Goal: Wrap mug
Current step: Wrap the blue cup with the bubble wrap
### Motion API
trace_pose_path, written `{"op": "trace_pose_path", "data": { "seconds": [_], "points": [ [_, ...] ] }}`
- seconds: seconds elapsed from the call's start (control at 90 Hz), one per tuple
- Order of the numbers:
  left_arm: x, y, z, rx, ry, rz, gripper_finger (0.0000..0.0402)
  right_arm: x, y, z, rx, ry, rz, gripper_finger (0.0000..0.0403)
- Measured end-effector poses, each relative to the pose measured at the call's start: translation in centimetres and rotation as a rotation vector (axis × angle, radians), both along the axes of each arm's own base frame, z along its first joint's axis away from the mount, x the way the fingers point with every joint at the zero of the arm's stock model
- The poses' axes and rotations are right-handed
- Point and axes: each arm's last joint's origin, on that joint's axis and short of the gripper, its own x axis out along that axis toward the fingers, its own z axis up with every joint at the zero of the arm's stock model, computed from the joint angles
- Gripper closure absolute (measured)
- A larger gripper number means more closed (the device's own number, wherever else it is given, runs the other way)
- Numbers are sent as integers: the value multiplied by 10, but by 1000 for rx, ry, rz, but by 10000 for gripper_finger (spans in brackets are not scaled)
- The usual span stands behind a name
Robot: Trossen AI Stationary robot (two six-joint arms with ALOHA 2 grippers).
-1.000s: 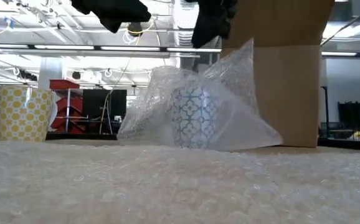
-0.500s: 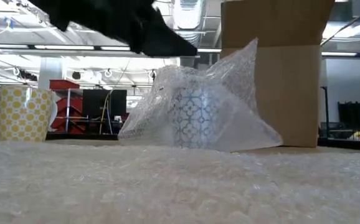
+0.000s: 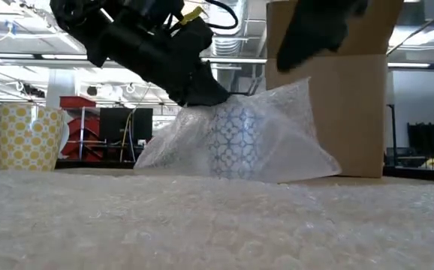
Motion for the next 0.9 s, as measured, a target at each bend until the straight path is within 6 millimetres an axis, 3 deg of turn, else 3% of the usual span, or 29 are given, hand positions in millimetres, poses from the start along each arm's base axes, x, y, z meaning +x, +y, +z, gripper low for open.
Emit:
{"op": "trace_pose_path", "data": {
  "seconds": [0.189, 0.344, 0.522, 0.656, 0.778, 0.9],
  "points": [
    [0, 0, 0, -5, 1, 7, 350, -5, -24, -14, -9, 56, -240, 337],
    [0, -2, -1, -5, 5, 8, 350, -11, -26, -8, -13, 62, -245, 322],
    [-1, -2, -1, -5, 10, 8, 350, -24, -19, 15, 12, -13, -215, 267],
    [-1, -2, -1, -7, 12, 8, 350, -30, -18, 16, -34, -33, -283, 211],
    [-1, -2, -2, -8, 12, 8, 350, -36, -23, 2, -49, -23, -364, 177],
    [-1, -2, -2, -8, 13, 7, 350, -37, -23, -21, -19, -59, -374, 172]
  ]
}}
